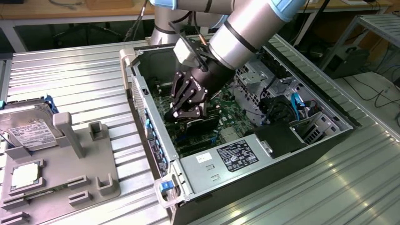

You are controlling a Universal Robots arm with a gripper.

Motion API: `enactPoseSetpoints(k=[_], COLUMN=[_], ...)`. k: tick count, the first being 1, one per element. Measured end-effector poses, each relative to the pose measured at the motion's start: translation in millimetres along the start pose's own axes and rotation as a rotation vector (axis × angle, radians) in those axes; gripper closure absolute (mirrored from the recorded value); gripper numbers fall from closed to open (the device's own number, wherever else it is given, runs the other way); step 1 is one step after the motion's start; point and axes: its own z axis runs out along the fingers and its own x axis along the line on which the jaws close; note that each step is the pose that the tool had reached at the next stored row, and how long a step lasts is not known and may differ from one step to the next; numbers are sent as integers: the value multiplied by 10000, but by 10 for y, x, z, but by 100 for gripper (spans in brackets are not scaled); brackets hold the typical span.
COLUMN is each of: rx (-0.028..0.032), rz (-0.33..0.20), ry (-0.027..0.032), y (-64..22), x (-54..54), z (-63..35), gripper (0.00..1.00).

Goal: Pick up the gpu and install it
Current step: 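Press down on the gpu until it lock into place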

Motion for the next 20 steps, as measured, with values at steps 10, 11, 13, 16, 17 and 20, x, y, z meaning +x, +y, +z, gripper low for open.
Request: enactPoseSetpoints(k=[10,11,13,16,17,20], rx=[-937,-945,-954,-968,-970,-980], rz=[46,48,44,47,46,48], ry=[-2,-1,-4,-1,-1,-3], y=[-118,-117,-114,-104,-103,-100], x=[1,1,1,1,1,0], z=[12,11,19,31,32,40], gripper=[89,89,89,89,89,89])
